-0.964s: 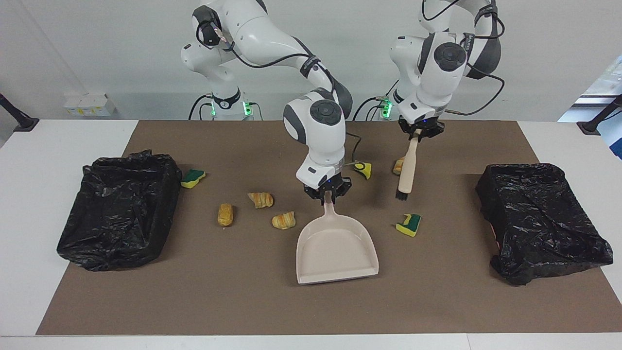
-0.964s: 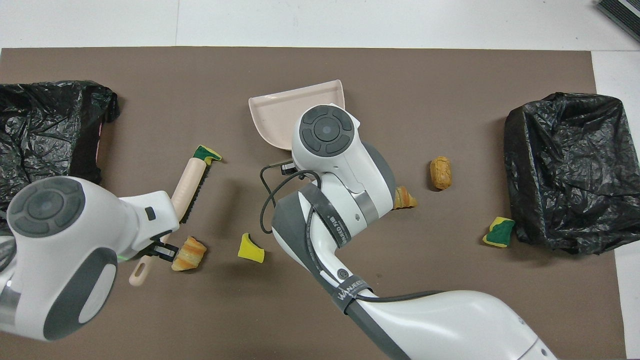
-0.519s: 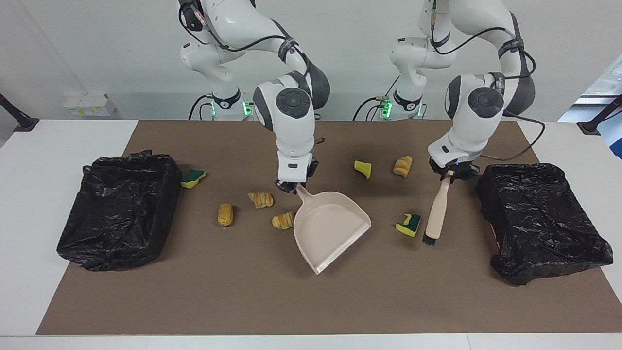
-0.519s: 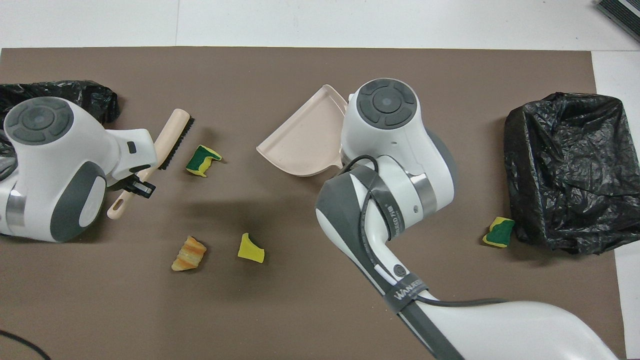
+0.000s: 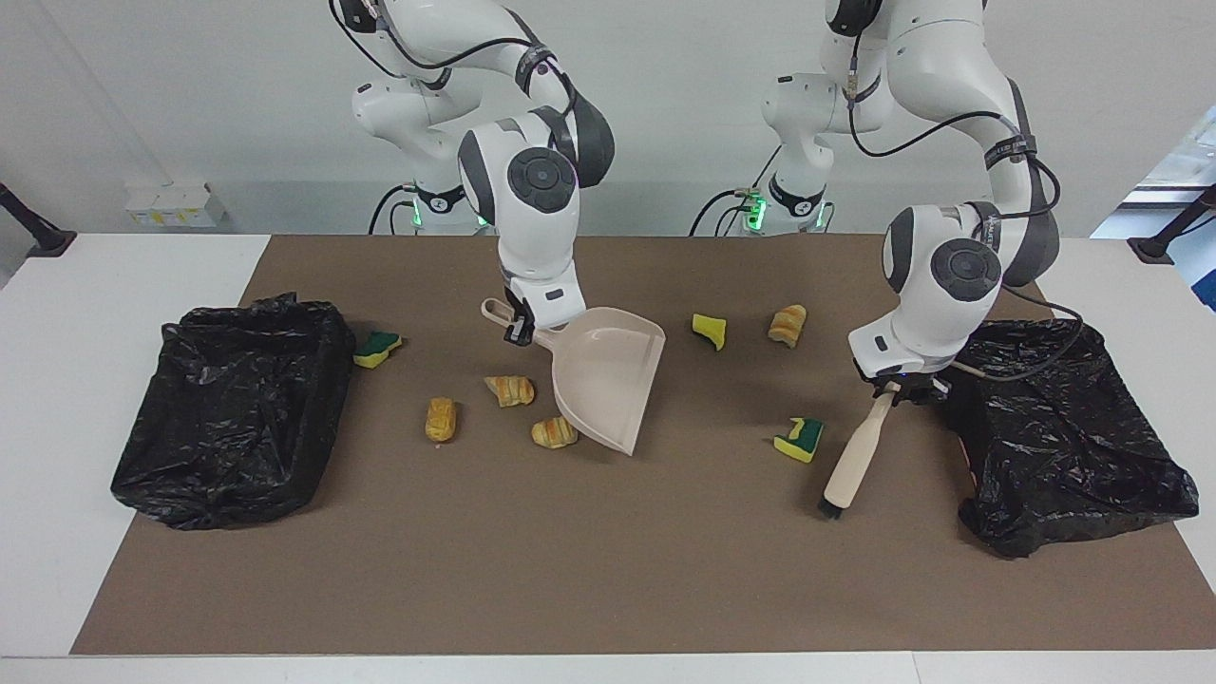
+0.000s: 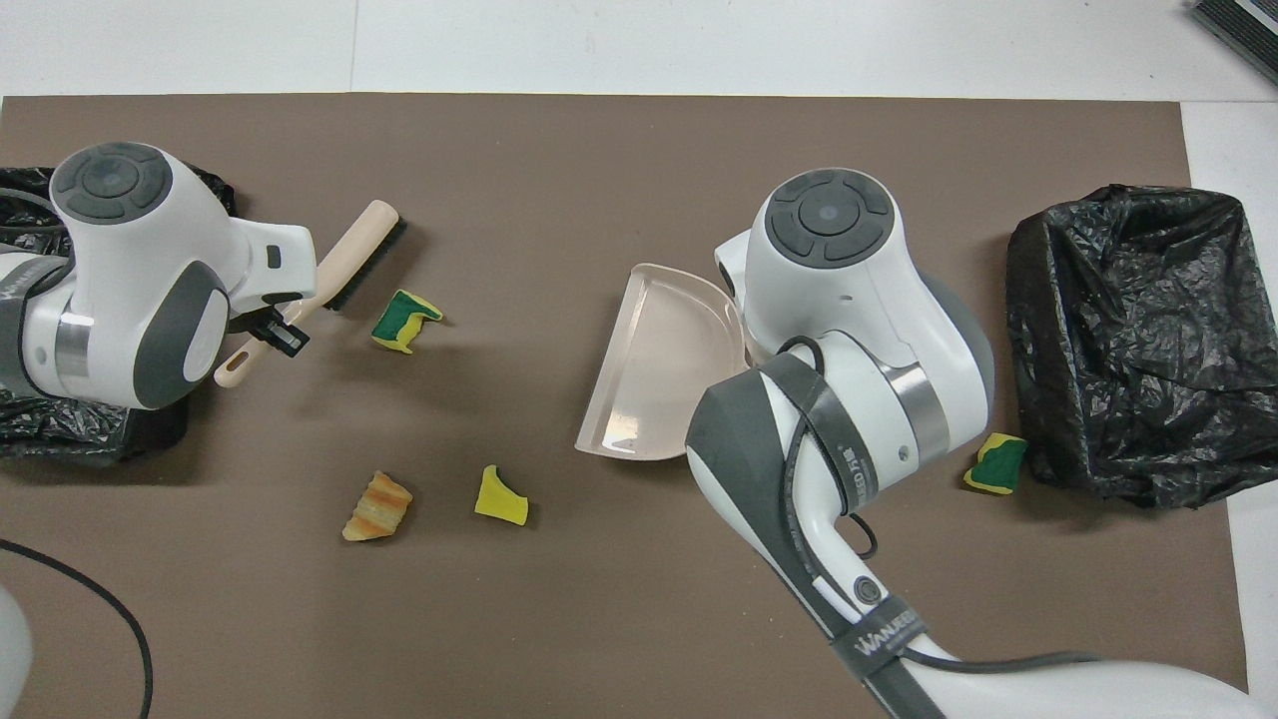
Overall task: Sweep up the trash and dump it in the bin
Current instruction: 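Lift the dustpan with the right gripper while the left gripper lifts the brush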
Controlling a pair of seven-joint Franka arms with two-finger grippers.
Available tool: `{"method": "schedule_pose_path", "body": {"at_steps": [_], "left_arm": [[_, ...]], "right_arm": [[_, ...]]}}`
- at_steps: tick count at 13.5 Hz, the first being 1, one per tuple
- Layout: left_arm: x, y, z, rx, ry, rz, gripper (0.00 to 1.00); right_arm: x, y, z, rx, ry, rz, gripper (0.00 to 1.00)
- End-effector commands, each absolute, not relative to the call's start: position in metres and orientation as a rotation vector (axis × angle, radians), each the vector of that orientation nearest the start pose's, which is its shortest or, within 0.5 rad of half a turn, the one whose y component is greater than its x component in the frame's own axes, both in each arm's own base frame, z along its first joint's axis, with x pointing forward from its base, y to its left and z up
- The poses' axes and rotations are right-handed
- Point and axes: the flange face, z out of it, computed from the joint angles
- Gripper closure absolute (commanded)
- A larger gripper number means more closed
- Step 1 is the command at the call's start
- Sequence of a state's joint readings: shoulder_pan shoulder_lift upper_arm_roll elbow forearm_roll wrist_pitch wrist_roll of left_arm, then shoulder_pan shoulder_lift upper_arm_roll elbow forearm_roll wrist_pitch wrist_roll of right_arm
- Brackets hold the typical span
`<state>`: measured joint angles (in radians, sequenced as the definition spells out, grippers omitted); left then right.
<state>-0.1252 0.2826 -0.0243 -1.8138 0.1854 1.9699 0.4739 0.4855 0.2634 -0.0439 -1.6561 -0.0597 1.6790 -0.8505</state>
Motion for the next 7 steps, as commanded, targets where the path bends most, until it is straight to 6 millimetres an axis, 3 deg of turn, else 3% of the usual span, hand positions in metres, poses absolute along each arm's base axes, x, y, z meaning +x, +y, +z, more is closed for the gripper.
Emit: {"method": "schedule_pose_path", "body": {"at_steps": [1,4,7], "left_arm": [[0.591,-0.082,0.380,-2.776,1.129,0.282,1.00],[0.568,-0.086,0.378,-2.786,1.136,0.467,1.00],[0.528,-0.122,0.372,-2.793,1.203,0.550,1.00]], "right_arm": [[0.533,0.254,0.438,-2.412,-2.052,0.372,1.00],[0.510,0.257,0.421,-2.391,-2.119,0.299,1.00],[0.497,0.265,0.402,-2.363,-2.184,0.230,1.00]]}}
